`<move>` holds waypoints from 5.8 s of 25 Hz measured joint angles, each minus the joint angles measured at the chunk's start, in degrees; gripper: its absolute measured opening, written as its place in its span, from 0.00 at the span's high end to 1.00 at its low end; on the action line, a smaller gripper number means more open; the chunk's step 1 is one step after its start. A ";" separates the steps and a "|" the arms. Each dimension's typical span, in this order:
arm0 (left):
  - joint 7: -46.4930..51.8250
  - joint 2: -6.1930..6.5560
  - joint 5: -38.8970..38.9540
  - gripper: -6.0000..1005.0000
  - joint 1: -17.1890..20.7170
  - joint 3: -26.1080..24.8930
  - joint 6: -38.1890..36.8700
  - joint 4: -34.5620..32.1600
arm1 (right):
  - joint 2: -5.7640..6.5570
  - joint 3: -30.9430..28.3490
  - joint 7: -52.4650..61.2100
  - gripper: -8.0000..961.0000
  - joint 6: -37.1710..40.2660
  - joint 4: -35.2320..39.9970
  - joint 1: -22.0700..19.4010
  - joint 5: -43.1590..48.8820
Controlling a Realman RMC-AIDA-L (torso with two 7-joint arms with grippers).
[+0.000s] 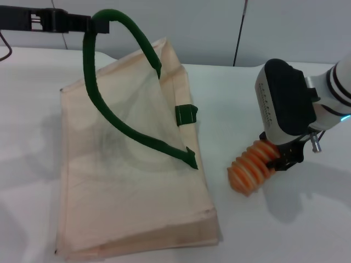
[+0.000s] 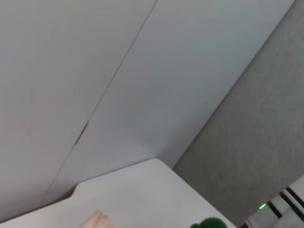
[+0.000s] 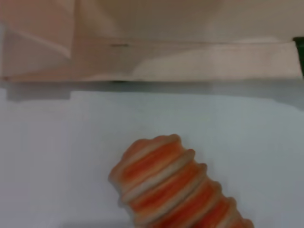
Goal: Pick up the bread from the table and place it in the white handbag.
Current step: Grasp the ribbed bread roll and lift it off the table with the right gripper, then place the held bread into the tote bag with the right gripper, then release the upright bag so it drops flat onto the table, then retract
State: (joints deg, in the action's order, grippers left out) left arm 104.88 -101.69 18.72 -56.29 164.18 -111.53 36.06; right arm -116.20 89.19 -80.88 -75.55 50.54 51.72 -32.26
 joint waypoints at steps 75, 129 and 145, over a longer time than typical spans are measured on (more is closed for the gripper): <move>-0.47 -0.35 -0.16 0.86 -3.91 0.00 2.82 -3.29 | -0.06 -10.17 -0.51 0.82 -0.40 -5.86 7.91 -15.28; -0.50 -0.70 0.31 0.86 -4.05 -0.09 5.35 -3.37 | 0.83 -8.59 0.41 0.09 18.16 -17.55 5.07 -39.39; -0.69 -2.08 -0.28 0.86 -4.61 -0.08 8.83 -3.37 | 0.83 -29.66 -0.30 0.07 30.74 -17.06 -1.35 -36.90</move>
State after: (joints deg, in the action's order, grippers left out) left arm 104.20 -103.76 18.44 -60.91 164.09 -102.70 32.69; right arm -115.38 59.53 -81.19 -44.81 33.48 50.37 -69.17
